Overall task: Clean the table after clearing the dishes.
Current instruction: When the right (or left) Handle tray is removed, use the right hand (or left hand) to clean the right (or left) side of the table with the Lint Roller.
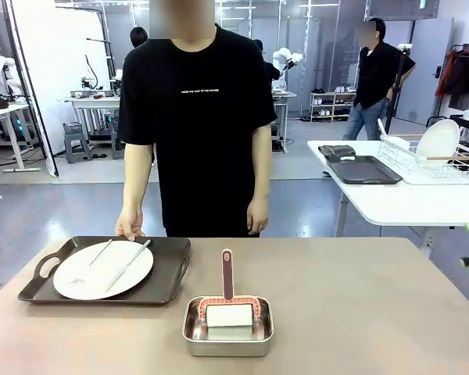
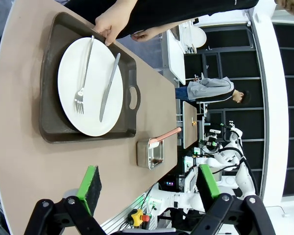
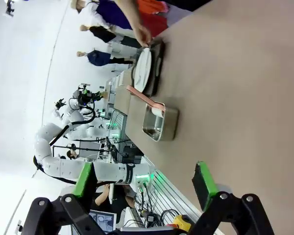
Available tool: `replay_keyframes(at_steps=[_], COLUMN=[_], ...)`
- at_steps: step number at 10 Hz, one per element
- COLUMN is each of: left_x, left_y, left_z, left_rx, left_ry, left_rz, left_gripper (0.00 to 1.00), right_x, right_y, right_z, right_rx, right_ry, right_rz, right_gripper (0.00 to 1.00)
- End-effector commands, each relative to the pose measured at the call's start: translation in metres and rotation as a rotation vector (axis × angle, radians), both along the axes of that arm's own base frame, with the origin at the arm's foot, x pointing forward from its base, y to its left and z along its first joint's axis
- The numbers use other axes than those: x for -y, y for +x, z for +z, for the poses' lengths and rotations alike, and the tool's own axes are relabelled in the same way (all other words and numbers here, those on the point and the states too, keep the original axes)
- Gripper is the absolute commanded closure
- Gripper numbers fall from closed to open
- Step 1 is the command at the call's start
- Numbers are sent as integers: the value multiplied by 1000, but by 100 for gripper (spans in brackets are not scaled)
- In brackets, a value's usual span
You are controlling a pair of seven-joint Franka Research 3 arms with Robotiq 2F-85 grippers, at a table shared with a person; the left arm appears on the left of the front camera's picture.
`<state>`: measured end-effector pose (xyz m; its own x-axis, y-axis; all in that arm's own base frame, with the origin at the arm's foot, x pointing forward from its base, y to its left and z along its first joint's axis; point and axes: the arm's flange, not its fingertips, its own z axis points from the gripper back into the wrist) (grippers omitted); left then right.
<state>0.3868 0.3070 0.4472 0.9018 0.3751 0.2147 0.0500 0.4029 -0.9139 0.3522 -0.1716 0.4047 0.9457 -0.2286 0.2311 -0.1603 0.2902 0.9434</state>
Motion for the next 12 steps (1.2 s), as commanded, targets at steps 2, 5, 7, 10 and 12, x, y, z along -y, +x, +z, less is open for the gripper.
replay_keyframes(at_steps=[2, 5, 7, 10, 12], left_x=[-2, -2, -2, -2, -2], left_y=[-2, -2, -2, -2, -2], left_z=[1, 1, 1, 1, 1], left_rx=[13, 13, 13, 13, 13], left_ry=[2, 2, 2, 2, 2], left_rz=[-1, -1, -1, -1, -1], left_gripper=[0, 0, 0, 0, 0], right_x=[15, 18, 24, 24, 24], right_y=[-31, -37, -32, -32, -32], right_z=[-4, -7, -12, -12, -12], right_rx=[-20, -35, -49, -49, -49], right_ry=[-12, 4, -22, -22, -22], right_rz=[4, 67, -1, -1, -1], right_gripper=[0, 0, 0, 0, 0])
